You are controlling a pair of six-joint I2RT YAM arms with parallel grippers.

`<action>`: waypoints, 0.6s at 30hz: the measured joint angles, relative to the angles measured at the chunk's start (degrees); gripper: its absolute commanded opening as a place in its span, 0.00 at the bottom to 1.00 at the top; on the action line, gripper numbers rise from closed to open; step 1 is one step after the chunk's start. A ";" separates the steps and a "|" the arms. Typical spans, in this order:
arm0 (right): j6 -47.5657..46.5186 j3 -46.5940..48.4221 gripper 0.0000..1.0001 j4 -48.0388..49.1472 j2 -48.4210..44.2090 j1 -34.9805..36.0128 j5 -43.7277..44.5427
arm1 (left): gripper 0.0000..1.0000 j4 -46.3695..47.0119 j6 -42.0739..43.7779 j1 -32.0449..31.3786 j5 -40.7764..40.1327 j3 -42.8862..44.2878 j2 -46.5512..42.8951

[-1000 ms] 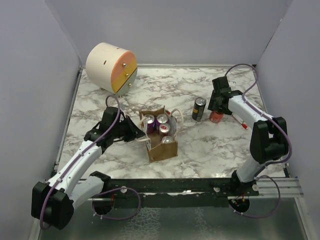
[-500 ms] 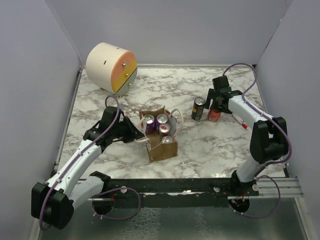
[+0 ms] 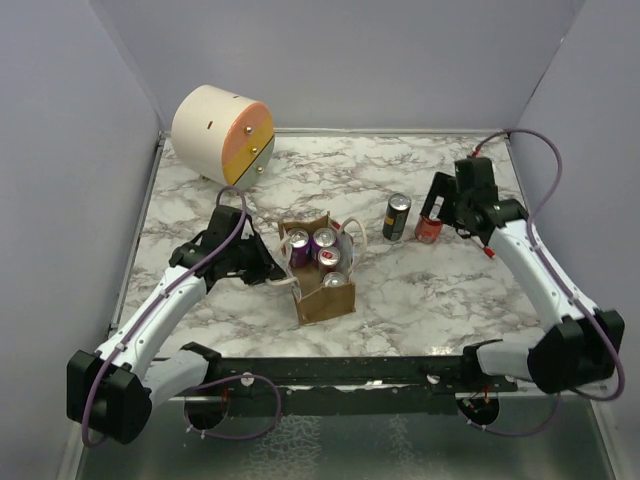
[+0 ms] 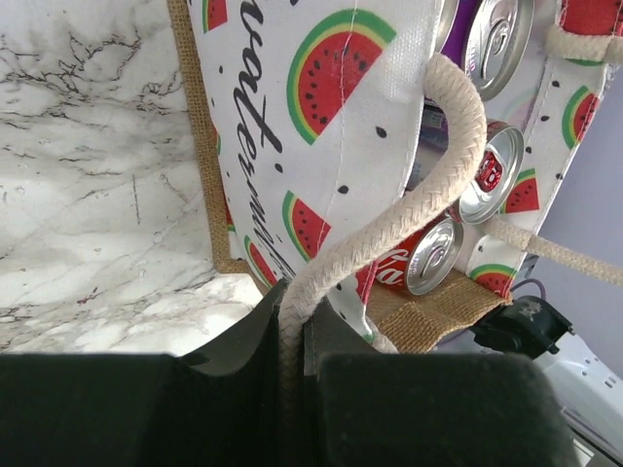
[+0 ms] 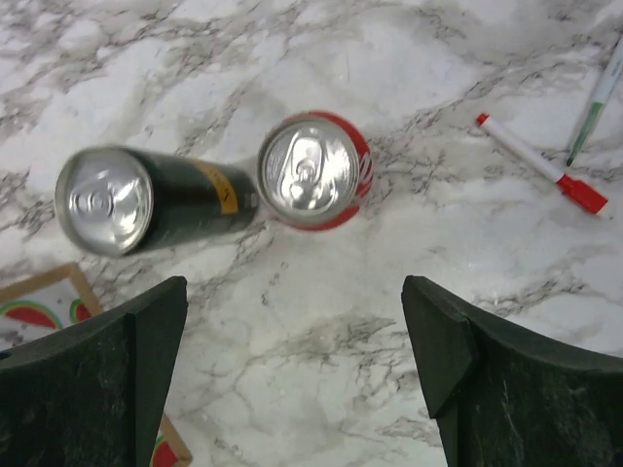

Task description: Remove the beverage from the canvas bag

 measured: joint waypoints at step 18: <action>10.93 -23.89 1.00 -2.80 -28.59 0.31 -37.29 | 0.00 -2.19 1.22 0.00 0.13 3.15 2.40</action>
